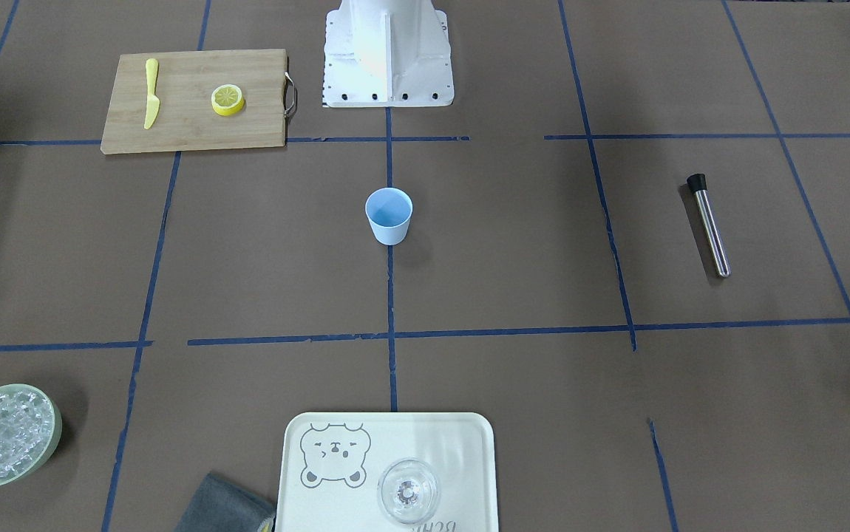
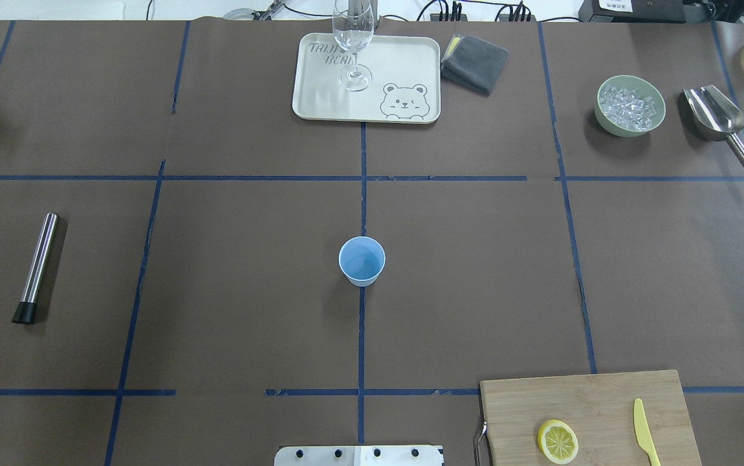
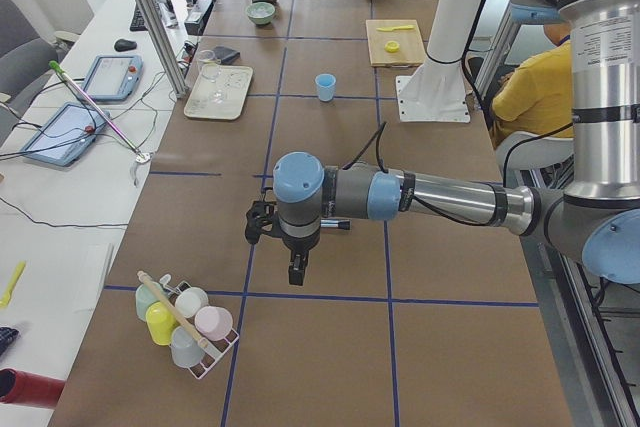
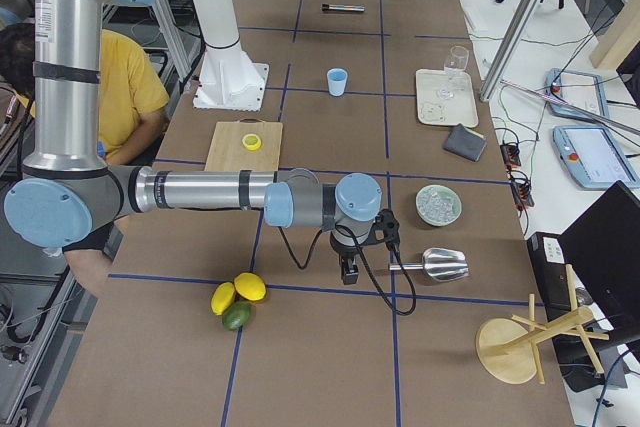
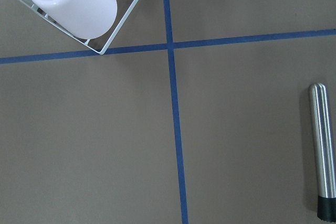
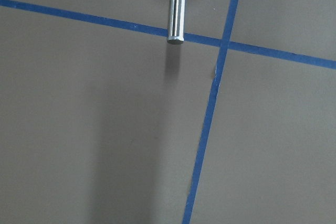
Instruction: Squeeze lemon into cup
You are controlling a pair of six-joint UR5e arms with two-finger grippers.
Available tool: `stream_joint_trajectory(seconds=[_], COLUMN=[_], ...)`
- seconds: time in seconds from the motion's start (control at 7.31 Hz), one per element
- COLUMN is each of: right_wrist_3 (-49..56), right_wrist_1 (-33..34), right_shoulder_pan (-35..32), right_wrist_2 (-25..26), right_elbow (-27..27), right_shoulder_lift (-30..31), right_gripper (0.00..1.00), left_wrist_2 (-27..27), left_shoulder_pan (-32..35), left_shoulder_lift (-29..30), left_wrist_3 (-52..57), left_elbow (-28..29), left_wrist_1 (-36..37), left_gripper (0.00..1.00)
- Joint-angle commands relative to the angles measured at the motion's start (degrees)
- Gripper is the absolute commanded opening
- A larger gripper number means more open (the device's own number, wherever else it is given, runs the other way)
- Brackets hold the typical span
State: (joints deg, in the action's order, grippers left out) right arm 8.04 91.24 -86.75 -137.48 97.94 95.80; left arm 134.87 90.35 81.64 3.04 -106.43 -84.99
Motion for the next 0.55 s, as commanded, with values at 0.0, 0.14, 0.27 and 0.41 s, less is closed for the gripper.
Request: stream_joint_trajectory(seconds=[0.0,0.14,0.27,0.41], right_wrist_3=[-0.6,-0.7,-0.7,-0.7], right_wrist_1=[0.1,0.1,0.1,0.1], right_shoulder_pan=[0.0,0.0,0.0,0.0], right_wrist_2=[-0.2,-0.2,-1.2,-3.3], right_elbow=[-0.3,-0.4,-0.3,-0.3], right_shoulder_lift=[-0.1,0.0,0.0,0.3], right_gripper=[1.00,1.00,1.00,1.00], left_wrist_2=[1.5,1.8,1.8,1.7], left_shoulder_pan=[0.0,0.0,0.0,-0.1], left_shoulder_lift=[-0.3,-0.1,-0.1,-0.1], left_wrist_3=[1.0,1.5,1.5,1.4], left_elbow=[-0.4,-0.5,-0.7,-0.4], left_wrist_1=[-0.1,0.1,0.0,0.0], left_gripper=[1.00,1.00,1.00,1.00])
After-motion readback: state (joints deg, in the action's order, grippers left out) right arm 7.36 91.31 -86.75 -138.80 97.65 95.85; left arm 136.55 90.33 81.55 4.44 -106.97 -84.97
